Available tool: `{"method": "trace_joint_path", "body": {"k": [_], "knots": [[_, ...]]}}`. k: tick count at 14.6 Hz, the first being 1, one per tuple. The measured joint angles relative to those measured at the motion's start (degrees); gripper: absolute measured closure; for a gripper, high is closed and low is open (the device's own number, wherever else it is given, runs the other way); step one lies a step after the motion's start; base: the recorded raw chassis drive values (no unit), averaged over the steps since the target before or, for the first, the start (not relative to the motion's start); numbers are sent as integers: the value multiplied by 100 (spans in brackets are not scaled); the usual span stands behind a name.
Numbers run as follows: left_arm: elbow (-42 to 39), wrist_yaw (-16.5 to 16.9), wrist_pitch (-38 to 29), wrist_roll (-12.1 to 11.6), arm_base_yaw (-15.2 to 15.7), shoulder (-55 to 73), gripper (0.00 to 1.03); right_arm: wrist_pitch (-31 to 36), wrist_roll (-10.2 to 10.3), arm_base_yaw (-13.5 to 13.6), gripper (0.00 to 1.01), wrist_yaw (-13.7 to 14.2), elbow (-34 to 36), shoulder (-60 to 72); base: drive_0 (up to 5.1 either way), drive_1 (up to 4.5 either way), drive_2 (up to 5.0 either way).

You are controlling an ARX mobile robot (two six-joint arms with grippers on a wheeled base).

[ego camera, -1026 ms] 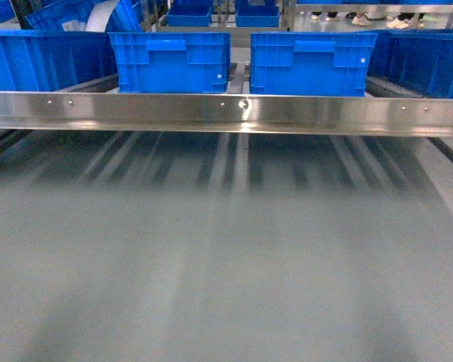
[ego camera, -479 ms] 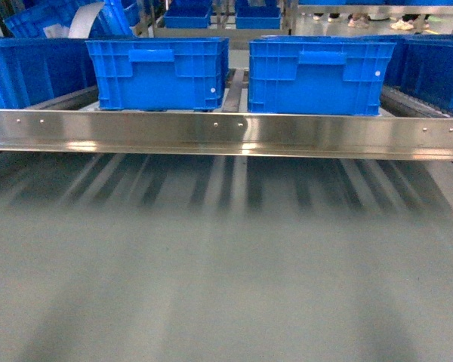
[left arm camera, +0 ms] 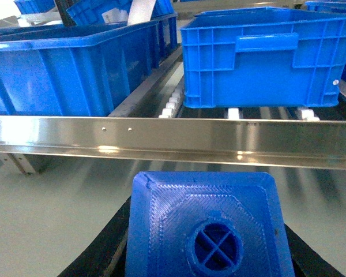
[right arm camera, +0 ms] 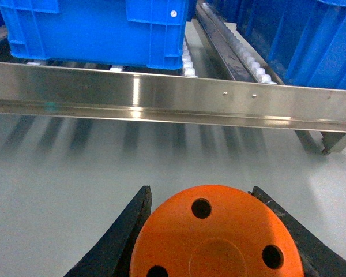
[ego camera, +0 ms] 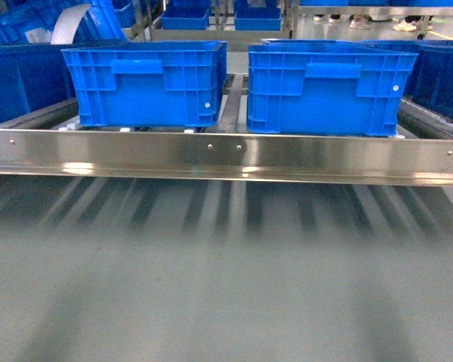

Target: Sort blue parts and orange caps into right shelf containers

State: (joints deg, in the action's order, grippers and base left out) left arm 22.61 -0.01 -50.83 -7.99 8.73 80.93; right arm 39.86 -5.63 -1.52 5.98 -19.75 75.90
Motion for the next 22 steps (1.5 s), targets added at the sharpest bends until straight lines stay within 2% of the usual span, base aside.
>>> {"method": "trace_joint_path", "body": {"k": [12, 22], "knots": [[0, 0, -22, 0, 0, 2, 59, -4, 0, 0, 57, 0, 0, 0, 7, 409, -395], [9, 0, -9, 0, 0, 9, 59, 2, 2, 0, 57, 0, -2, 11, 0, 0, 0]]}}
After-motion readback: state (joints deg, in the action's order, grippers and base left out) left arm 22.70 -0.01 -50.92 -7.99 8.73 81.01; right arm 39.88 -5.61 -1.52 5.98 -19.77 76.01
